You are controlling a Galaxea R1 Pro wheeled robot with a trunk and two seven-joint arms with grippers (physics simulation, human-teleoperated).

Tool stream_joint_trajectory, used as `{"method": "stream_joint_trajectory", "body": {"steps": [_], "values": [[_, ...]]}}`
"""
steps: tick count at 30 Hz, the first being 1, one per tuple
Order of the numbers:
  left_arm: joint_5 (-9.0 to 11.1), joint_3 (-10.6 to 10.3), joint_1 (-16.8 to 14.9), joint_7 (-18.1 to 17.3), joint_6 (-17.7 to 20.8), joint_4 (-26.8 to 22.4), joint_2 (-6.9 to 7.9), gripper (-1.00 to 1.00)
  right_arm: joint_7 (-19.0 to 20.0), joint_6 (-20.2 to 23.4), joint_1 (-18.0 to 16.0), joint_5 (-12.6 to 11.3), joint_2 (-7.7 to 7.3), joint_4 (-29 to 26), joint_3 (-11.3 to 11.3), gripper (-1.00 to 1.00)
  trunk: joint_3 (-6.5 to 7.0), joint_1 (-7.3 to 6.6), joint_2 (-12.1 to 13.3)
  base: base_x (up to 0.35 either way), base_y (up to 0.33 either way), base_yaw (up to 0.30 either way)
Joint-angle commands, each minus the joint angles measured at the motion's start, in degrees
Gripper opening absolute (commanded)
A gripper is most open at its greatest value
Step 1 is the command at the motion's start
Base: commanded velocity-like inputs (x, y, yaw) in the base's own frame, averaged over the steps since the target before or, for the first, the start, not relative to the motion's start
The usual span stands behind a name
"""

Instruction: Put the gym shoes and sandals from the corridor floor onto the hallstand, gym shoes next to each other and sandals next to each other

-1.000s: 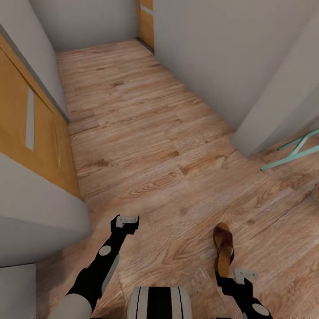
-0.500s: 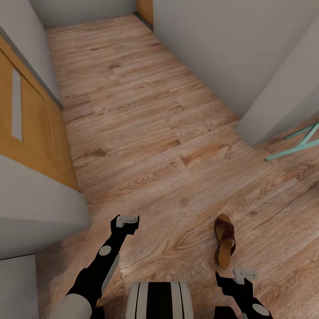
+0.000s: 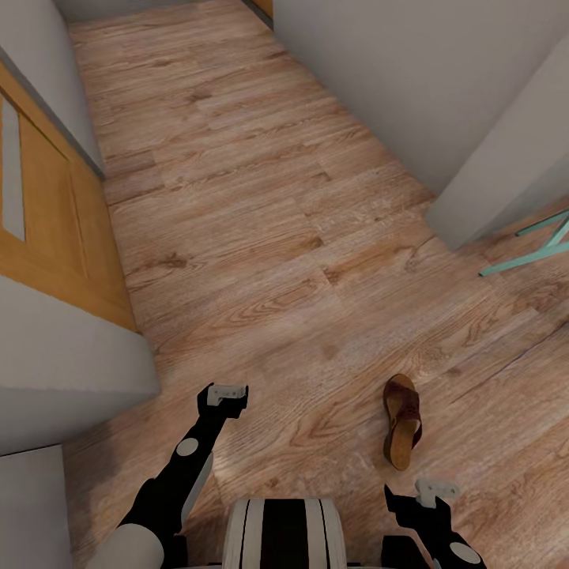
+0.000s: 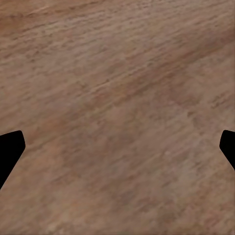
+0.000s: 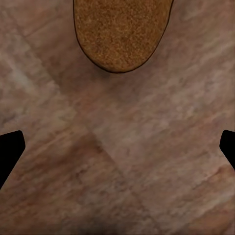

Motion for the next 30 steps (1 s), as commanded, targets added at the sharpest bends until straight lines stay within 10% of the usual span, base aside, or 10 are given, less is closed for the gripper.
{"method": "stream_joint_trajectory", "body": {"steps": [1, 8, 30], "values": [[-0.3, 0.02, -0.02, 0.01, -0.17, 0.02, -0.01, 1.0, 0.09, 0.21, 0.0, -0.01, 0.0, -0.05, -0.03, 1.0, -0.03, -0.01, -0.01, 0.0, 0.0, 0.0], [-0.3, 0.02, -0.02, 0.01, -0.17, 0.02, -0.01, 1.0, 0.09, -7.33, 0.01, 0.0, 0.0, 0.14, 0.05, 1.0, -0.03, -0.01, -0.01, 0.0, 0.0, 0.0], [-0.3, 0.02, -0.02, 0.01, -0.17, 0.02, -0.01, 1.0, 0.09, -8.0, -0.03, -0.03, -0.15, 8.91, 0.02, 1.0, -0.03, -0.01, -0.01, 0.0, 0.0, 0.0]]}}
